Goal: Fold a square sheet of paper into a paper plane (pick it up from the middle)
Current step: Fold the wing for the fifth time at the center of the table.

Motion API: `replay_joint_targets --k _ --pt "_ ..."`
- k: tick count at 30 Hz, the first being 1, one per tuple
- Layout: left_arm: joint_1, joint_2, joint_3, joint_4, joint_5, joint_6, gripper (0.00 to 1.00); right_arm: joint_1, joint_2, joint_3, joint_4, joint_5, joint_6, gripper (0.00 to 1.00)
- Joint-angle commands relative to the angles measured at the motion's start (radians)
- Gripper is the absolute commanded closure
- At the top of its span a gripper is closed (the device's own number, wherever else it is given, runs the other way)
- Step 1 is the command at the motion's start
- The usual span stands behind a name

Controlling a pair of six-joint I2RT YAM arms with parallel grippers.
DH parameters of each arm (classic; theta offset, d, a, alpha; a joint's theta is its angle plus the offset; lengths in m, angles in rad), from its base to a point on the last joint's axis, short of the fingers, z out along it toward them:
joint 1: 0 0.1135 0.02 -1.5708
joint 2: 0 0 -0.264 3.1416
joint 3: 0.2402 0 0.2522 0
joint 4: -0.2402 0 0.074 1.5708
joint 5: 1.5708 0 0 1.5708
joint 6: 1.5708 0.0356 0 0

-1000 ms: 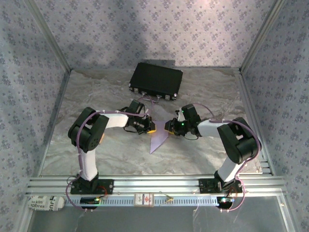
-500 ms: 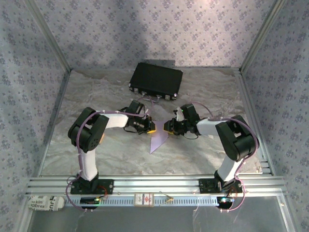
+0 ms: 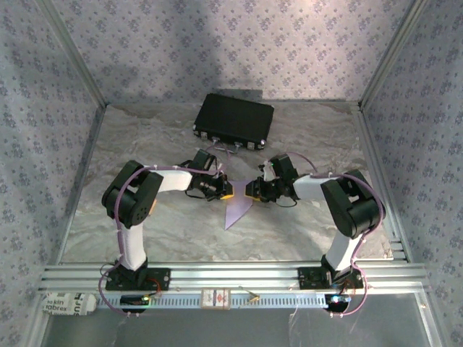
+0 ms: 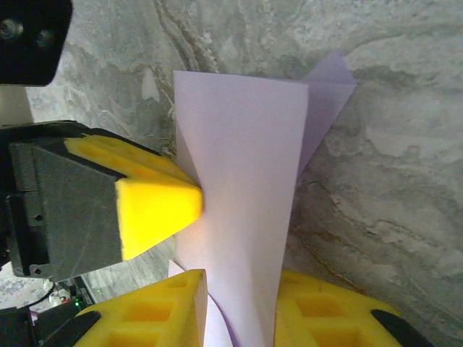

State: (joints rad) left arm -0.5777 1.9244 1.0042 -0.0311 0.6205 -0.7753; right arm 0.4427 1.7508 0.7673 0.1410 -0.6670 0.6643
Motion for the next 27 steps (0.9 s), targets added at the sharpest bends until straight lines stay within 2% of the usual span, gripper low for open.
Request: replay_joint_targets --k 1,8,12,14,16,18,23,27 --pt "-0.003 0.014 -0.036 -0.076 -0.036 0.006 0.93 -0.006 0.020 0.023 -0.046 0.009 -0.028 0.72" --pt "-0.003 0.011 -0.031 -0.076 -0.032 0.006 0.93 0.007 0.033 0.024 -0.012 -0.036 -0.026 0.76" --pt "-0.003 0.000 -0.032 -0.075 -0.030 0.008 0.93 0.000 0.032 0.019 -0.012 -0.024 -0.014 0.82" --pt "-0.004 -0.010 -0.032 -0.071 -0.028 0.010 0.93 -0.006 0.029 0.019 -0.009 -0.029 0.002 0.88" --pt "-0.003 -0.028 -0.031 -0.053 -0.022 0.004 0.91 -0.006 0.015 0.009 0.010 -0.028 0.030 0.90" --pt "-0.003 -0.052 -0.020 -0.052 -0.024 0.007 0.87 -0.006 -0.004 -0.003 0.038 -0.029 0.067 0.92" --pt "-0.004 -0.150 0.007 -0.090 -0.085 0.049 0.67 -0.004 -0.085 -0.050 0.059 0.039 0.186 0.95" --pt "-0.039 -0.227 -0.006 -0.143 -0.169 0.125 0.63 -0.003 -0.140 -0.079 0.032 0.106 0.279 0.95"
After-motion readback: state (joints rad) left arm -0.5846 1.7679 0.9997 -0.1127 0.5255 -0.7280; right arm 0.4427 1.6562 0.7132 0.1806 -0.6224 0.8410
